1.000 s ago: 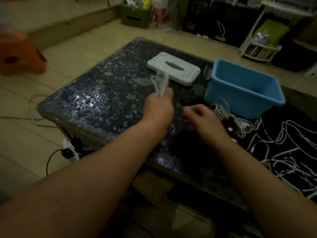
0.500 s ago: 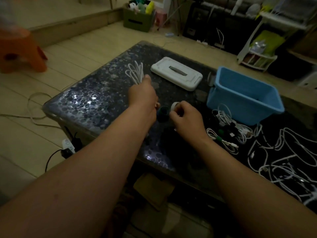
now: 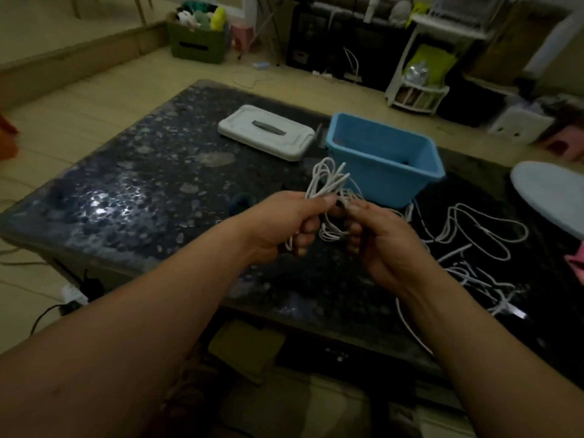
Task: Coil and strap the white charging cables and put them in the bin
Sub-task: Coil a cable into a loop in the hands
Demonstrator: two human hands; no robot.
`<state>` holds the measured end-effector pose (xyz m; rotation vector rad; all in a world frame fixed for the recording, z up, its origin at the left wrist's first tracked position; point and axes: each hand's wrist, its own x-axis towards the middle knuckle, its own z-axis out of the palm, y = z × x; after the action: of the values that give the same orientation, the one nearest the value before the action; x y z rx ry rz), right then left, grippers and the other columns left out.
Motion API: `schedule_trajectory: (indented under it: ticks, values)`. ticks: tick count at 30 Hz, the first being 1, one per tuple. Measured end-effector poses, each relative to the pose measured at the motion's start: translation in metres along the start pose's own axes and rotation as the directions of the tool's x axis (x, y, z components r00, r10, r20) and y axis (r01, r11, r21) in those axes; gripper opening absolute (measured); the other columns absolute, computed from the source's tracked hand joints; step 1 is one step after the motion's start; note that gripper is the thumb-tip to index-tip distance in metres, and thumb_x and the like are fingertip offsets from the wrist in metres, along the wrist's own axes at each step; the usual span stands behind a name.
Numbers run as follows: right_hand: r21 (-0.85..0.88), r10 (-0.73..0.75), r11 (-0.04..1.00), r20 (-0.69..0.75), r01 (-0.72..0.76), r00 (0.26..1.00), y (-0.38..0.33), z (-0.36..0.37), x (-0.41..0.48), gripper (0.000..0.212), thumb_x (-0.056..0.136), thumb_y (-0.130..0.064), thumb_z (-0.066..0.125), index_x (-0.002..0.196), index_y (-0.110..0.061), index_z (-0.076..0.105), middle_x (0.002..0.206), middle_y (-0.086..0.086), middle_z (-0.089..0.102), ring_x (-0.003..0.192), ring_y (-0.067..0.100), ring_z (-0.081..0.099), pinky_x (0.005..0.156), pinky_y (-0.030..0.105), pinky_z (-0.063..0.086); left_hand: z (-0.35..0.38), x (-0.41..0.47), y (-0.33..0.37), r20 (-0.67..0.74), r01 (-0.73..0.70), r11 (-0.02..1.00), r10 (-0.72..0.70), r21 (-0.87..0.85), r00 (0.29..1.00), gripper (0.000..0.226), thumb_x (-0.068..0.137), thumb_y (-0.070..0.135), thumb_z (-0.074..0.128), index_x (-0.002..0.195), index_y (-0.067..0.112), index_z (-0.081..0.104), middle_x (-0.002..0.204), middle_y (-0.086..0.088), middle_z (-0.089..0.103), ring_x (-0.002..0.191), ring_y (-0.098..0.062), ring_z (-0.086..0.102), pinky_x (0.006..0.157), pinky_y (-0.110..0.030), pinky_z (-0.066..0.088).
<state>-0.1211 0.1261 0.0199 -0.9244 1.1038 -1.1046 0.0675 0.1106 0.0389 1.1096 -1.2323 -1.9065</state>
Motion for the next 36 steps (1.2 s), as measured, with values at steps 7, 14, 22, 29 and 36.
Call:
schedule_trajectory:
  ticks: [7,14,22,29,36]
  values:
    - [0.009,-0.057,0.998,-0.071,0.058,0.996,-0.008,-0.029,-0.013,0.021,0.105,-0.022,0.057,0.116,-0.008,0.067,0.076,-0.001,0.062,0.073,0.011,0.058,0.073,0.030,0.042,0.041,0.026,-0.012,-0.035,-0.054,0.993,0.051,-0.108,0.998,0.011,0.107,0.026,0.057,0.108,0.015,0.060,0.059,0.003,0.041,0.045,-0.012,0.034,0.045,-0.025,0.034]
    - [0.163,-0.061,0.984,-0.070,0.072,0.996,-0.023,-0.048,-0.025,0.019,0.106,-0.020,0.055,0.093,-0.006,0.061,0.077,0.001,0.070,0.097,0.024,0.070,0.092,0.039,0.056,0.072,0.046,-0.012,0.064,-0.005,0.936,0.030,-0.352,0.998,0.023,0.106,0.033,0.054,0.091,0.019,0.063,0.056,0.006,0.037,0.043,-0.008,0.033,0.043,-0.021,0.038]
    - [0.380,0.006,0.925,-0.070,0.021,0.998,-0.040,-0.073,-0.041,0.023,0.106,-0.023,0.053,0.087,-0.014,0.062,0.060,-0.006,0.054,0.074,0.015,0.063,0.065,0.025,0.055,0.101,0.035,-0.017,0.315,0.076,0.911,0.062,-0.406,0.947,0.029,0.100,0.031,0.053,0.086,0.017,0.075,0.056,0.007,0.035,0.045,-0.006,0.034,0.047,-0.019,0.035]
    - [0.342,-0.036,0.939,0.000,0.034,0.999,-0.038,-0.070,-0.048,0.009,0.096,-0.023,0.061,0.096,-0.015,0.065,0.066,-0.006,0.050,0.068,0.010,0.050,0.050,0.019,0.033,0.091,0.020,-0.017,0.314,0.030,0.948,0.075,-0.318,0.946,0.026,0.100,0.025,0.053,0.092,0.017,0.076,0.056,0.007,0.039,0.045,-0.006,0.033,0.046,-0.021,0.037]
    - [-0.014,0.079,0.997,0.023,-0.079,0.997,-0.047,-0.074,-0.054,0.041,0.102,-0.048,0.058,0.072,-0.022,0.068,0.062,0.002,0.042,0.064,0.017,0.053,0.064,0.030,0.043,0.091,0.027,-0.011,0.230,-0.054,0.994,0.074,-0.091,0.970,0.015,0.101,0.006,0.051,0.103,0.005,0.065,0.073,-0.005,0.061,0.042,-0.009,0.041,0.044,-0.023,0.042]
